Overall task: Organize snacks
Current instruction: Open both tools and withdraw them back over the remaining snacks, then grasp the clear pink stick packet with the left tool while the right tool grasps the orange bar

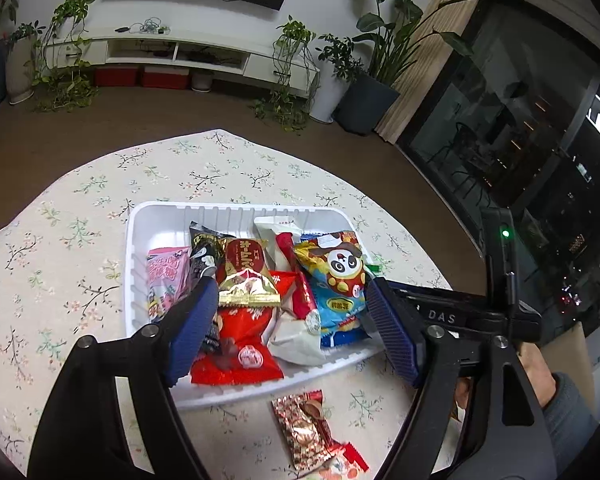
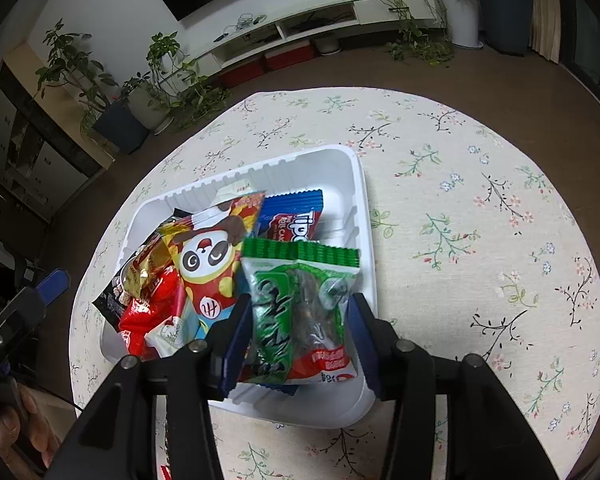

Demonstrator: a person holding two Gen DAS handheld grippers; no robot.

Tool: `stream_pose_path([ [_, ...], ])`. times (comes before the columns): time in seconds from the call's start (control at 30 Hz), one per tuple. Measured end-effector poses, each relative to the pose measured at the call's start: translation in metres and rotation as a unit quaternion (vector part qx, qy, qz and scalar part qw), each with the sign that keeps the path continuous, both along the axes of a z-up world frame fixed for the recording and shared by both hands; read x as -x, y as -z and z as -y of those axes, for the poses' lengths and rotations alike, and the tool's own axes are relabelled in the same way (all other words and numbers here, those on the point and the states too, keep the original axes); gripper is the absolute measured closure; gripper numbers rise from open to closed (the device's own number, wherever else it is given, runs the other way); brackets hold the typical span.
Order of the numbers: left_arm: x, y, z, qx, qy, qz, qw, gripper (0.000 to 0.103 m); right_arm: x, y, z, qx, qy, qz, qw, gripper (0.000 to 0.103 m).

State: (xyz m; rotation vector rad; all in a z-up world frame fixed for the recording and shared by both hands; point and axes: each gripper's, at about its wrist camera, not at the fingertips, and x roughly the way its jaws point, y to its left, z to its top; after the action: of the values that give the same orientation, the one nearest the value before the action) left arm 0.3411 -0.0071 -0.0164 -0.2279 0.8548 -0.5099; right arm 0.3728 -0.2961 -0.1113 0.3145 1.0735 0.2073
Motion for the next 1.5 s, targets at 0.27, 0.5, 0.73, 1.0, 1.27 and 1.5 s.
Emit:
stream_pose_path([
  [0.27,0.026,-0.007,-0.015,0.008,-0.007,0.003,0.9999,0.023,0.008,-0.006,-0.002,0.002,-0.002,0.013,1.000,0.037],
  [0.5,0.055,-0.009,-0.031,0.006,-0.013,0.002,0.9999,0.007,0.023,-0.017,0.005,-0.013,0.007,0.023,1.000,0.031],
  [0.73,0.104,0.014,-0.062,-0.037,-0.055,0.002,0.9978,0.000,0.084,-0.036,0.016,-0.071,0.012,0.072,0.995,0.011],
  [1.0,0.159,0.062,-0.077,-0.080,-0.083,-0.032,0.9929,0.000,0.185,-0.026,0.009,-0.087,0.016,0.095,0.992,0.010],
  [1.27,0.172,0.089,-0.069,-0.110,-0.106,-0.079,0.9851,0.000,0.253,-0.014,0.003,-0.071,0.026,0.114,0.991,0.010],
  [1.5,0.145,0.090,-0.045,-0.163,-0.087,-0.089,0.9787,0.002,0.259,-0.016,0.010,-0.057,0.037,0.119,0.991,0.010],
])
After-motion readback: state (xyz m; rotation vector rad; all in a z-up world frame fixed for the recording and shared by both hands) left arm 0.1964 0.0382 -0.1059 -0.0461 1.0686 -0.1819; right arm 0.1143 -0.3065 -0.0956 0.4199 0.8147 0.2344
